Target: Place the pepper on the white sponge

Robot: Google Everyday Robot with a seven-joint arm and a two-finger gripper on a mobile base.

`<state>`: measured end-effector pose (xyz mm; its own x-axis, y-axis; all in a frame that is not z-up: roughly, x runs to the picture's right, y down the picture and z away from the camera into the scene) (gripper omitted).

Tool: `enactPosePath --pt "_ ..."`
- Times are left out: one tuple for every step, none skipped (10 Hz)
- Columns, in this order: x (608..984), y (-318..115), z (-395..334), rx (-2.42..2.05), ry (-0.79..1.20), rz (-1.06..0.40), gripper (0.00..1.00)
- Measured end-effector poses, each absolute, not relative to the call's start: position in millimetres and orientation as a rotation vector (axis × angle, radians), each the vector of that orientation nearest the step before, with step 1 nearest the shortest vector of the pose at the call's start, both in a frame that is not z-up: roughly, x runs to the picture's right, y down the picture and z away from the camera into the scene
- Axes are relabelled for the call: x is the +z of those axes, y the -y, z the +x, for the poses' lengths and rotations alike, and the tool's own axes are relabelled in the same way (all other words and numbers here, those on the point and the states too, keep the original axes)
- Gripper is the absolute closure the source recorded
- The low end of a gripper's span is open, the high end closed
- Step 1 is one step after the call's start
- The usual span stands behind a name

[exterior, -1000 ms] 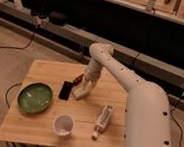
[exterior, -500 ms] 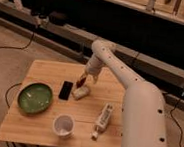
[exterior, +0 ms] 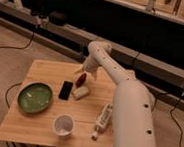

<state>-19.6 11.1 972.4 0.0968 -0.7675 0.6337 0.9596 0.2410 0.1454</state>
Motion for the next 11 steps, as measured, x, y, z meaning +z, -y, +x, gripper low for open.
enactPosePath --pt "981.5 -14.4 -24.6 -1.314 0.662 -0.361 0.29" --pt "985.8 -16.6 -29.7 -1.319 0.65 -0.373 0.38" --pt "988.4 -19.9 -34.4 -1.326 0.647 -0.388 0.47" --pt "990.8 -25.1 -41.7 -1.337 0.648 -0.406 0.57" --pt "991.4 -29.0 -46.5 -1.344 0.653 -0.417 0.67" --pt "991.1 -32.4 -50.9 -1.352 0.66 -0.428 0.78" --pt "990.1 -35.0 -52.5 -1.36 0.666 -0.437 0.85" --pt "988.3 -36.0 -55.0 -1.369 0.673 -0.44 0.87" --pt "981.7 -29.5 -56.4 -1.377 0.677 -0.429 0.87" --pt "974.5 -21.9 -55.4 -1.38 0.676 -0.415 0.87" --pt "965.0 -10.6 -52.5 -1.385 0.669 -0.39 0.87"
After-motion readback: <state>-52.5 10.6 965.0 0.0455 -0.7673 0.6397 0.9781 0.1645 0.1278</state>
